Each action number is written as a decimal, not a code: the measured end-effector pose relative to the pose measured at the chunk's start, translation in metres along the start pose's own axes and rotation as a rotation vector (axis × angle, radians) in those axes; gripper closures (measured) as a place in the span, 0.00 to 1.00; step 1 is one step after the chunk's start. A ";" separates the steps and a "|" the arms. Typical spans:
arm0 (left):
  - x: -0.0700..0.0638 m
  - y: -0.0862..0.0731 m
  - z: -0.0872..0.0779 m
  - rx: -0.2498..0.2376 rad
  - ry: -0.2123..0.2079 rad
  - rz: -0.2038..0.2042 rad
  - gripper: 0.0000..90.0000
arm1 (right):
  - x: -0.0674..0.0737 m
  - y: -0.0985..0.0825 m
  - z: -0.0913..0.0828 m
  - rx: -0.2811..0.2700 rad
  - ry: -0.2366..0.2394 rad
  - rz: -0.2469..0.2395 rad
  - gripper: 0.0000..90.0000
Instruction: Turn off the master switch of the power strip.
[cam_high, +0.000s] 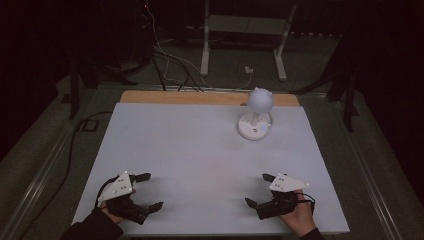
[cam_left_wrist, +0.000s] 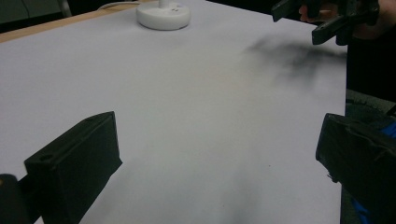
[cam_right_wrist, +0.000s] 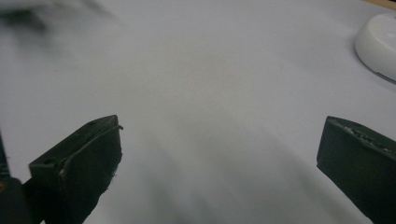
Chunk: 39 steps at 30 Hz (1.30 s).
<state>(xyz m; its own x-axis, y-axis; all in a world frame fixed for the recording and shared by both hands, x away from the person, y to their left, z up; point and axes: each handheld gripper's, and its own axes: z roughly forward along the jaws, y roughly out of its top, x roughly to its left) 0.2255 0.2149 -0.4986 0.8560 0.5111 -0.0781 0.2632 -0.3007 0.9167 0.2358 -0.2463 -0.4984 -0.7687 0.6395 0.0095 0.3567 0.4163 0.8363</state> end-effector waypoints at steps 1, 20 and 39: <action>0.000 0.000 0.000 0.002 0.000 0.002 0.00 | 0.001 0.002 -0.001 -0.007 0.005 0.006 0.00; 0.000 0.000 0.000 0.000 0.002 -0.004 0.00 | 0.005 0.025 -0.010 -0.059 -0.005 0.013 0.00; 0.000 0.000 0.000 0.003 0.002 0.000 0.00 | -0.006 0.054 -0.014 -0.106 -0.056 0.002 0.00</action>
<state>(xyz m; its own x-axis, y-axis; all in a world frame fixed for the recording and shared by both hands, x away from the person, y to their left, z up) 0.2254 0.2144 -0.4990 0.8551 0.5126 -0.0777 0.2649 -0.3032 0.9154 0.2522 -0.2366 -0.4456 -0.7360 0.6767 -0.0172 0.2977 0.3464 0.8896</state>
